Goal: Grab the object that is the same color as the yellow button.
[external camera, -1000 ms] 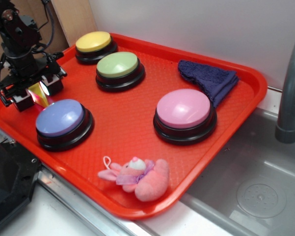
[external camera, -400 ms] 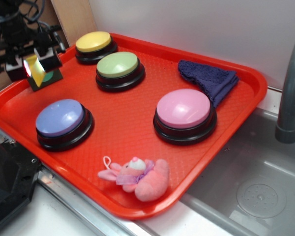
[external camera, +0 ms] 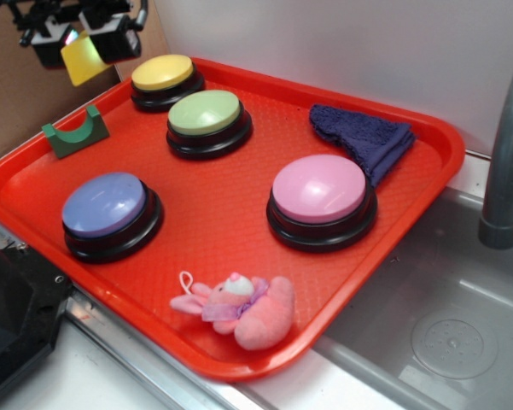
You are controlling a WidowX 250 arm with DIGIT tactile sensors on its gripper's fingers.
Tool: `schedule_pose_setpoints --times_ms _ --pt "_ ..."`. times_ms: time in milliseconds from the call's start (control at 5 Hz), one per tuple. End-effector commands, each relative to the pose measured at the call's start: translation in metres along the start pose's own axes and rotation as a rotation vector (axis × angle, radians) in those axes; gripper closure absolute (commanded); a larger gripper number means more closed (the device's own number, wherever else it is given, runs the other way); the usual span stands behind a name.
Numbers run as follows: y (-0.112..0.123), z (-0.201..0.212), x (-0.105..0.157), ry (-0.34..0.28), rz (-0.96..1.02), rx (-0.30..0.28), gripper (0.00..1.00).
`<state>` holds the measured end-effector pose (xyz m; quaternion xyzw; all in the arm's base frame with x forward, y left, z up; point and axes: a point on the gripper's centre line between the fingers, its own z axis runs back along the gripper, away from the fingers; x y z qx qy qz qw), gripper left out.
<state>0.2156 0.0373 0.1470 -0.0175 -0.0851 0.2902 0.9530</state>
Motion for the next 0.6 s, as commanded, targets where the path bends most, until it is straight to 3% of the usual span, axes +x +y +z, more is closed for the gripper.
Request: schedule_pose_setpoints --times_ms 0,200,400 --pt "-0.033 0.059 -0.007 -0.113 -0.194 -0.1 1.0" --pt "-0.033 0.045 0.0 -0.07 -0.184 -0.082 1.0" --pt "-0.03 0.036 0.017 -0.017 -0.131 0.052 0.0"
